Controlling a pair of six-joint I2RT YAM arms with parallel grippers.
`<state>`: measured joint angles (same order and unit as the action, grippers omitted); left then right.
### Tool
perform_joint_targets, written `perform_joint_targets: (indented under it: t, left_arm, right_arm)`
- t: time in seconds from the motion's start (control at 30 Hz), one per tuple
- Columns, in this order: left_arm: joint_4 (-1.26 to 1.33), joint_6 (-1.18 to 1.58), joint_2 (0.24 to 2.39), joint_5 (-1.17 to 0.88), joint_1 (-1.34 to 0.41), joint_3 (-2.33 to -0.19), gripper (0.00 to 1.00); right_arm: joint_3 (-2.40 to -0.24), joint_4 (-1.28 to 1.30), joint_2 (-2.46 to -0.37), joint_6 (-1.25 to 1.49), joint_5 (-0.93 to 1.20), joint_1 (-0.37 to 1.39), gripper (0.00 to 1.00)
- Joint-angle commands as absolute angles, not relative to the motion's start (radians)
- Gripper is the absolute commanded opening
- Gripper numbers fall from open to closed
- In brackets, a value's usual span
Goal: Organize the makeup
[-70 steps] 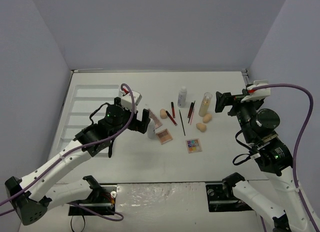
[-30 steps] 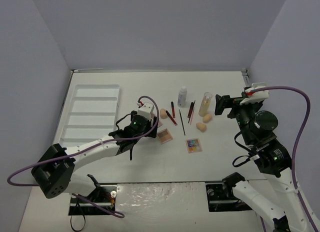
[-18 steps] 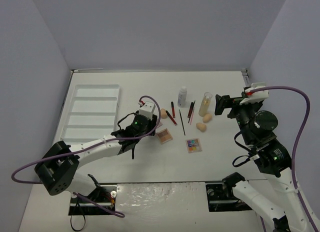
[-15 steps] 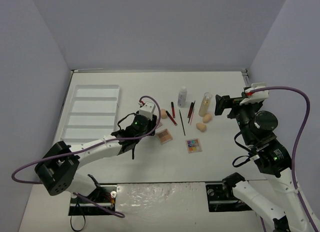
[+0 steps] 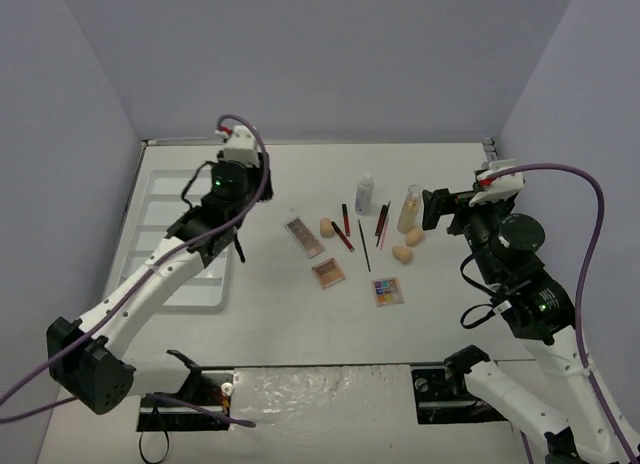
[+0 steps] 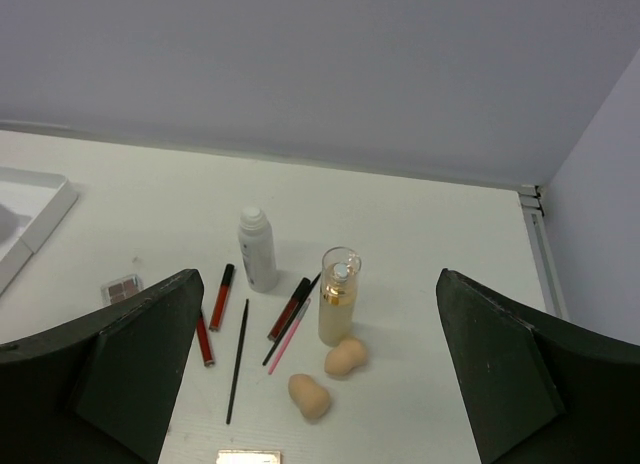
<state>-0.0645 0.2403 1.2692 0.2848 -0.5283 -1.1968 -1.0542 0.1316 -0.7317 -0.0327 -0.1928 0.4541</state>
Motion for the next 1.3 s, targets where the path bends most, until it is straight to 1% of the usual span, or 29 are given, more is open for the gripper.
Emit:
perform_joint_targets:
  t: [0.0, 0.17, 0.37, 0.53, 0.77, 1.27]
  left_arm:
    - [-0.013, 0.169, 1.327, 0.226, -0.282, -1.320, 0.00]
    - [0.037, 0.157, 1.484, 0.113, -0.097, -1.462, 0.00]
    - [0.068, 0.189, 1.651, 0.002, 0.060, -1.565, 0.00]
    - [0.091, 0.195, 1.757, -0.039, 0.120, -1.623, 0.00]
    - [0.153, 0.179, 1.844, -0.053, 0.184, -1.634, 0.00]
    - [0.270, 0.178, 1.984, -0.082, 0.251, -1.663, 0.00]
  right_arm:
    - [-1.059, 0.065, -0.797, -0.015, -0.093, 0.460, 1.00]
    - [-1.065, 0.064, -0.835, -0.009, -0.026, 0.462, 1.00]
    - [-1.065, 0.058, -0.876, 0.000, -0.011, 0.460, 1.00]
    - [-1.053, 0.055, -0.894, -0.012, -0.016, 0.460, 1.00]
    - [-1.019, 0.047, -0.900, -0.001, -0.027, 0.459, 1.00]
    - [-1.032, 0.040, -0.968, 0.038, -0.015, 0.459, 1.00]
